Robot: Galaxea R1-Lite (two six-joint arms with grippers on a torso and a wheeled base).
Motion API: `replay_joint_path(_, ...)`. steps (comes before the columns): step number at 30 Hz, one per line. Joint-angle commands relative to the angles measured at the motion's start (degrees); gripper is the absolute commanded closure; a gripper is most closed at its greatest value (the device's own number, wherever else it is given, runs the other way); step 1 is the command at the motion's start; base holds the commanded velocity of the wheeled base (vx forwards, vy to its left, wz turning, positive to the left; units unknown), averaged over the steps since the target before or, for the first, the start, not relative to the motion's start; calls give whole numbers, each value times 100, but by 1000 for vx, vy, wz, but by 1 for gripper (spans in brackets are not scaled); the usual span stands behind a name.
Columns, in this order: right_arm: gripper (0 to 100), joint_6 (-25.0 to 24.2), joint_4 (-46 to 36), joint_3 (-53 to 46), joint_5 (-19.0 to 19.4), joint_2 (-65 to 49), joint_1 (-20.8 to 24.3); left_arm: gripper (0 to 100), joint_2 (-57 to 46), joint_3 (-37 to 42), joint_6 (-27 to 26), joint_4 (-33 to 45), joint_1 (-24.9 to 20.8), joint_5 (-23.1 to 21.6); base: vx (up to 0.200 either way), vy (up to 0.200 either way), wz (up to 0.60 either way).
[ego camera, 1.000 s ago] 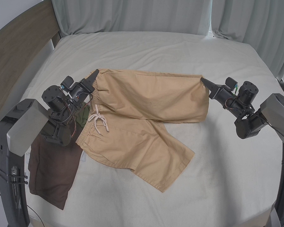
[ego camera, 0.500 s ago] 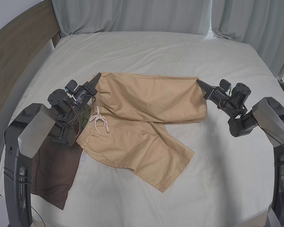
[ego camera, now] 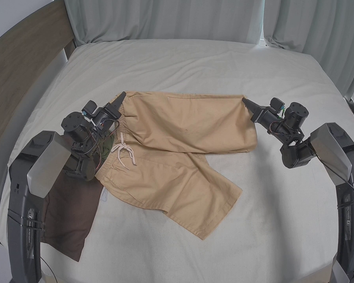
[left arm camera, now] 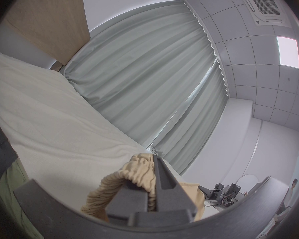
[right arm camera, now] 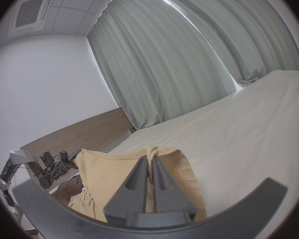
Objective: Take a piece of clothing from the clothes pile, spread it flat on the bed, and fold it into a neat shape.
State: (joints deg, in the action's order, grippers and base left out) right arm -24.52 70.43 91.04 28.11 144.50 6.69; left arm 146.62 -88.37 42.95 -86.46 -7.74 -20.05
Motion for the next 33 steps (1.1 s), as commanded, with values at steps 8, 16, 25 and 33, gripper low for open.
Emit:
replay_joint_path(8, 0, 8, -126, 564, -377, 184, 7, 0, -63, -225, 671, 533, 141, 81, 0, 0, 0)
replay_joint_path(16, 0, 43, 138, -183, -385, -97, 43, 0, -107, -172, 645, 1148, 220, 309, 0, 0, 0)
replay_joint_path(25, 0, 52, 868, -1624, -385, -607, 192, 0, -432, 303, 434, 1096, 449, 309, 0, 0, 0)
replay_joint_path(33, 0, 61, 1667, -2758, -385, -879, 298, 0, -942, 1445, -6, 472, 484, 239, 0, 0, 0)
